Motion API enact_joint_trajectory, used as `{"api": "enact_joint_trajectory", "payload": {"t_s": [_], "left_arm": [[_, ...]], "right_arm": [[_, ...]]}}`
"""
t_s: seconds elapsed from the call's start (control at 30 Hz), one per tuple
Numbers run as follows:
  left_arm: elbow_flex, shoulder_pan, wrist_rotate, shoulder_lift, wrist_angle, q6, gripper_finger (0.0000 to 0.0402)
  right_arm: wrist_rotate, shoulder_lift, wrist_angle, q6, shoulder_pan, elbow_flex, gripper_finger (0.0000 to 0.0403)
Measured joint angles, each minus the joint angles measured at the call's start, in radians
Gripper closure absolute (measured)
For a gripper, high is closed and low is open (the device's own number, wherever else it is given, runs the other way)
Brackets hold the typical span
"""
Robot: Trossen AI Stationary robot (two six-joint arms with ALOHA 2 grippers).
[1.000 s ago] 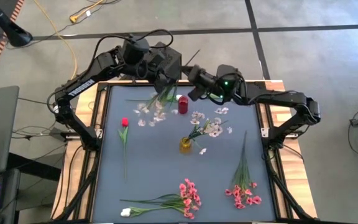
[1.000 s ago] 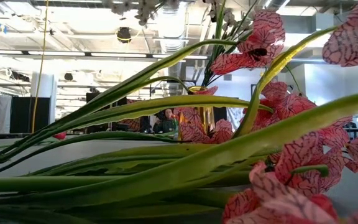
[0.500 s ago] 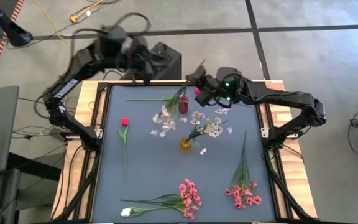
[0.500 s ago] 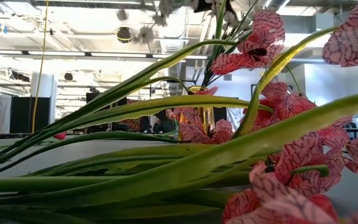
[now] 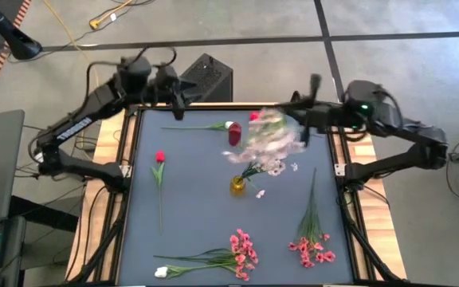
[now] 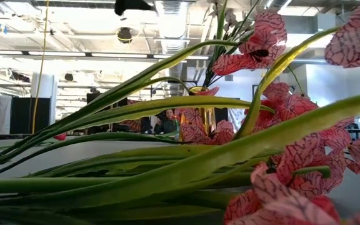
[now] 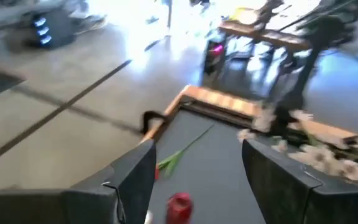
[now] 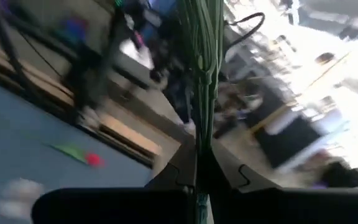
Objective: Sort flowers into vase by color
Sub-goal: Put the white flowers into the yellow flower vase
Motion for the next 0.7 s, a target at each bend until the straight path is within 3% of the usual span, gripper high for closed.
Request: {"api": "enact_joint_trajectory", "payload": {"t_s": [0.2, 0.4, 0.53, 0.6, 0.7], "left_arm": [[-0.313, -0.017, 0.126, -0.125, 0.345, -0.002, 0.0176], [-0.464, -0.038, 0.132, -0.181, 0.473, -0.015, 0.0176], [-0.538, -0.107, 0.211, -0.183, 0.528, 0.020, 0.0176], [-0.579, -0.164, 0.254, -0.181, 0.587, 0.063, 0.0176], [-0.628, -0.256, 0.236, -0.182, 0.738, 0.115, 0.0176]], "right_arm": [[-0.022, -0.021, -0.136, 0.280, 0.129, 0.000, 0.0361], [-0.011, -0.002, -0.181, 0.420, 0.367, -0.071, 0.0361], [0.127, -0.020, -0.007, 0.428, 0.551, -0.219, 0.0362], [0.204, -0.037, 0.163, 0.383, 0.615, -0.311, 0.0363], [0.257, -0.061, 0.473, 0.314, 0.635, -0.447, 0.0363]]}}
